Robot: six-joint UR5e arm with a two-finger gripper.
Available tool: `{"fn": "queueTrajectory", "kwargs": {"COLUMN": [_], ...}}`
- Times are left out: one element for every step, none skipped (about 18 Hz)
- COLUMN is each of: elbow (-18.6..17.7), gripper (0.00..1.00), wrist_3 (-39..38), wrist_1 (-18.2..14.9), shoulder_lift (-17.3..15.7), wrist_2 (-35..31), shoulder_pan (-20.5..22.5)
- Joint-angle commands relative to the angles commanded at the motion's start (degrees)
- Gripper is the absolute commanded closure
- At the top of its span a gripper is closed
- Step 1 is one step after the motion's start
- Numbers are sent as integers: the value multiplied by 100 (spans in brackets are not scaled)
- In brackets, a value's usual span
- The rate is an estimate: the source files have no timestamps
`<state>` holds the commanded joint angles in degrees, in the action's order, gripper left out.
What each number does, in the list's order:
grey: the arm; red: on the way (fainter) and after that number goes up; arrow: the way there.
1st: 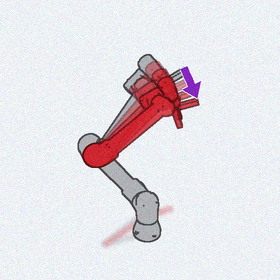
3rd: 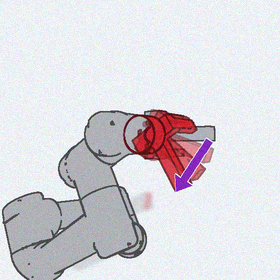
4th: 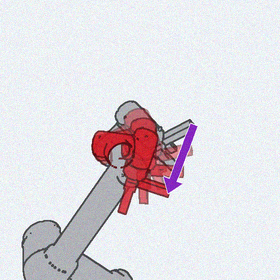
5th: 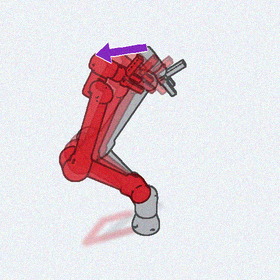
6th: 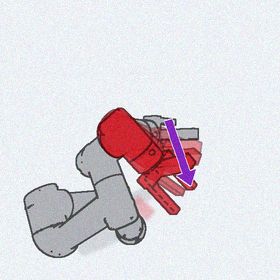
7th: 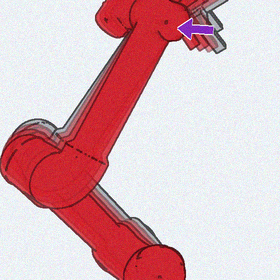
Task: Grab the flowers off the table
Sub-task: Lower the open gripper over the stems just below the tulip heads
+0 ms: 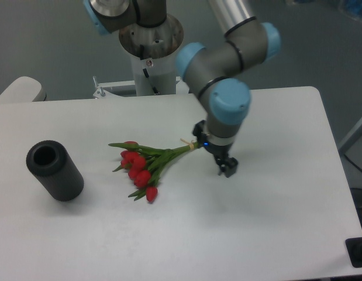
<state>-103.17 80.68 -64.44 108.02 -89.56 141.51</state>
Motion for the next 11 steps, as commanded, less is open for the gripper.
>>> {"fn": "queueTrajectory", "kwargs": {"elbow": [-158,-368,-605,-790,-905,-1011,-1082,-1143,-1205,-1240,-1284], "gripper": [0,0,0,0,0,0,0,0,0,0,0], "wrist_3": [-9,-61,-123,-175,-193,-202,-202,-211,-298,-438,-561], "wrist_1": [123,255,422,589,773,940,1029,1064,1073,1108,1117], "shoulder_lift": [-35,-131,-236,-298,-299,-282,-281,-299,-308,-299,-282], "wrist_2": [9,9,0,0,9,0,0,9,17,18,9], "shoulder_pan": [-44,-53,-71,-141,-211,-255,-299,-317,-343,-387,-466]}}
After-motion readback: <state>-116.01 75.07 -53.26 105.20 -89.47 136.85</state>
